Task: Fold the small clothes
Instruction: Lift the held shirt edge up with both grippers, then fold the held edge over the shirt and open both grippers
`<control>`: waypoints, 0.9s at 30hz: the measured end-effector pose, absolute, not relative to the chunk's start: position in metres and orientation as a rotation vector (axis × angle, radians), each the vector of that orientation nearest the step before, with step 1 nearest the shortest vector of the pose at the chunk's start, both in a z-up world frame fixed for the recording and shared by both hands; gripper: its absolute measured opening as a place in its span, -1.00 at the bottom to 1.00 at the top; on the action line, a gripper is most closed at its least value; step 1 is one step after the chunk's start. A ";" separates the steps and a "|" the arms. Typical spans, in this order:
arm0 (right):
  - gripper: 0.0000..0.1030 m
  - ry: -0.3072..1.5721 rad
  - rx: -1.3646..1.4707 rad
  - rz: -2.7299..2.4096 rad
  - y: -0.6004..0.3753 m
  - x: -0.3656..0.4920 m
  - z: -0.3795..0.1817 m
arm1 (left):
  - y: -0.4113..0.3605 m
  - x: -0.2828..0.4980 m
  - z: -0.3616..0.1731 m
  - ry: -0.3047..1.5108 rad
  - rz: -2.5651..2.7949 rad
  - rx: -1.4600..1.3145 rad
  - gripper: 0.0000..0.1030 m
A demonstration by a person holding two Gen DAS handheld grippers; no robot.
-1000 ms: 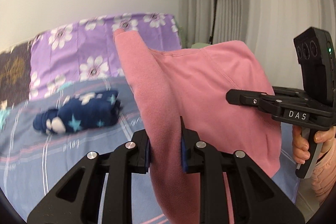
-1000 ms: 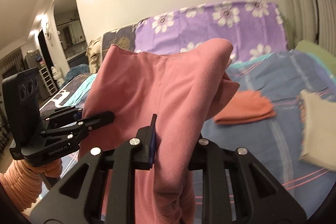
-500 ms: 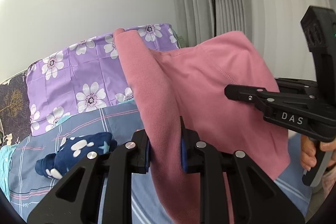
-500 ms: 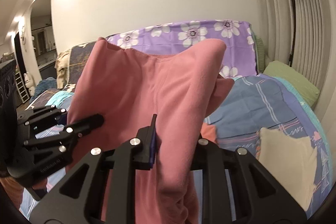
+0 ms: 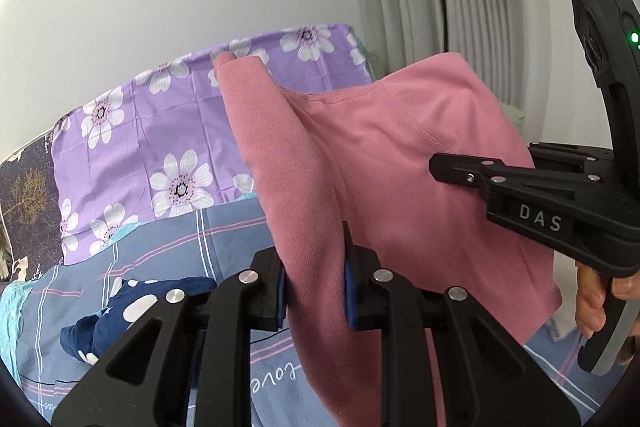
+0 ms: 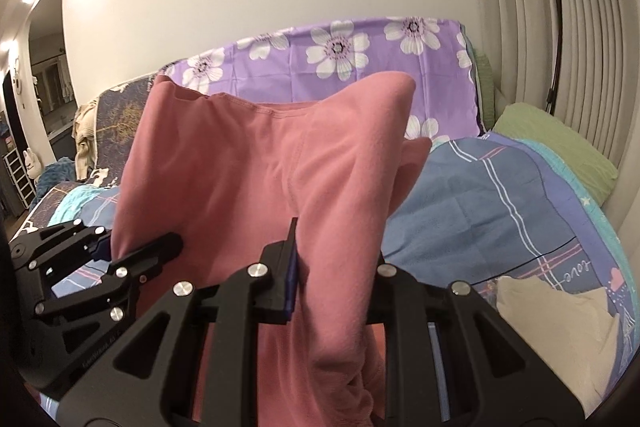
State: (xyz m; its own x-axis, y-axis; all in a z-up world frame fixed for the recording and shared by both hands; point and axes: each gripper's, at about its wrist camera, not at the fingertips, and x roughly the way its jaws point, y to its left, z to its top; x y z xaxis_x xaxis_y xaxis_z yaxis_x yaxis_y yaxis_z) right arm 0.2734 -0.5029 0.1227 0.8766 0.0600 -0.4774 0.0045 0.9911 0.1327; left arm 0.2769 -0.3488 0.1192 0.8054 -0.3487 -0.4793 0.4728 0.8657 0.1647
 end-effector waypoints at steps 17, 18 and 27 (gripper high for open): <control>-0.26 0.840 0.257 -0.122 -0.527 0.287 -0.075 | -0.366 0.306 -0.068 0.690 -0.285 0.542 -0.08; -0.22 0.838 0.279 -0.130 -0.528 0.282 -0.076 | -0.367 0.300 -0.070 0.685 -0.284 0.558 -0.13; -0.13 0.769 0.151 -0.186 -0.501 0.219 -0.046 | -0.347 0.255 -0.046 0.656 -0.366 0.515 0.15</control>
